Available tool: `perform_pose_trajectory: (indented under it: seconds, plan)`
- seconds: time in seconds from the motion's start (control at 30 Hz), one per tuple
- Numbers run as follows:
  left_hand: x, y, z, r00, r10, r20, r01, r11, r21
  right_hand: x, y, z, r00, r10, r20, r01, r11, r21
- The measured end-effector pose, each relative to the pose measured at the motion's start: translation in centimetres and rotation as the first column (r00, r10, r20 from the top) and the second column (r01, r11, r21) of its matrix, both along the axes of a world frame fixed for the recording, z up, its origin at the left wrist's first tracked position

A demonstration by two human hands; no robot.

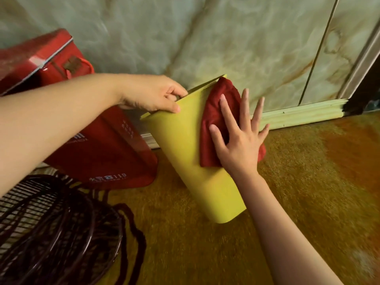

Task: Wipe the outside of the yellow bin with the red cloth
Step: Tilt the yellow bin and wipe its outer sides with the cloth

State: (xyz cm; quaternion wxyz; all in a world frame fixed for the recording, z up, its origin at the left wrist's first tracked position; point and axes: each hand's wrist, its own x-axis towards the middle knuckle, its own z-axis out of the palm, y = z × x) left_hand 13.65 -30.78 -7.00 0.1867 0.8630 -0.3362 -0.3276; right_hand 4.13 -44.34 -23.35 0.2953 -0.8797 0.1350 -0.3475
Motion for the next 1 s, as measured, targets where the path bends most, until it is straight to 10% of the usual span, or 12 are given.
perform_pose_trajectory:
  seconds: [0.4, 0.73, 1.0]
  plan:
    - [-0.2, 0.8, -0.7, 0.998, 0.039, 0.047, -0.036, 0.998, -0.052, -8.3, 4.0, -13.7, 0.994, 0.035, -0.099, -0.062, 0.959, -0.277]
    - [-0.5, -0.6, -0.2, 0.998, 0.047, -0.053, -0.049, 0.997, -0.056, 0.7, 2.7, 0.0, 0.994, -0.104, 0.041, 0.104, 0.995, 0.013]
    - [-2.1, -4.7, -0.6, 0.998, -0.032, 0.045, 0.032, 0.999, 0.006, -6.1, 3.9, -9.1, 0.994, 0.095, 0.054, -0.060, 0.884, -0.464]
